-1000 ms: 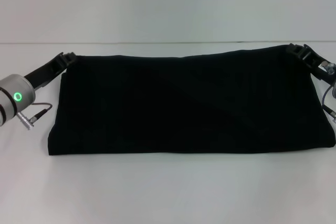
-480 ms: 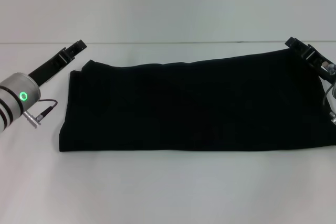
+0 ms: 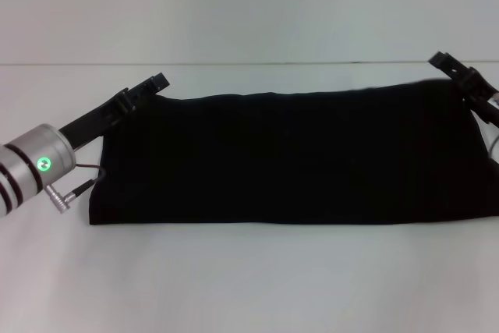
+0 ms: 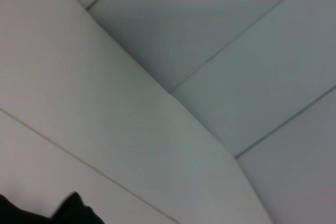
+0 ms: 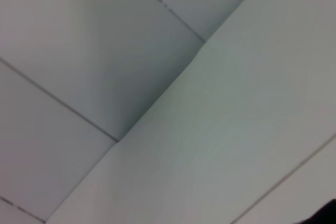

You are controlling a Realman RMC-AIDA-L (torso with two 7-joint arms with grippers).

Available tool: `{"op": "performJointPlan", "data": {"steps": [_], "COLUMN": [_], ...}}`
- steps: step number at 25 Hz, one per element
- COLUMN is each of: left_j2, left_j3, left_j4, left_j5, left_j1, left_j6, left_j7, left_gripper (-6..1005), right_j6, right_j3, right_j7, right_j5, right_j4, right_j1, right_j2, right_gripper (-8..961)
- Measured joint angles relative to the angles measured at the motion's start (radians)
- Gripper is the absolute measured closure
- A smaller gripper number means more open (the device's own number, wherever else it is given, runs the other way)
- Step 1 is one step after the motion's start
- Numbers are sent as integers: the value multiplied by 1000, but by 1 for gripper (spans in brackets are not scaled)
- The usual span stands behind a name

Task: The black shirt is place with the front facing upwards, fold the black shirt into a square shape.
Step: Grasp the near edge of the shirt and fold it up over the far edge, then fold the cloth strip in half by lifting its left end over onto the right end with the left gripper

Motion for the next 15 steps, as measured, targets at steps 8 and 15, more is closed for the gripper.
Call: {"op": "performJointPlan", "data": {"steps": [8, 15], "left_j2": [17, 48], "left_j3": [4, 11], "left_j4": [4, 6], "left_j5": [-1, 1], "left_j1": [51, 90], "left_j6": [135, 249], "left_j7": [-23, -43], "left_gripper": [262, 262], "right_j6": [-59, -235], "right_j3": [25, 28], "right_j7": [70, 12], "right_j5": [46, 56], "right_j4": [-3, -42], "right_j1": [-57, -123], "right_j2": [-6, -3], "right_gripper": [38, 38]}}
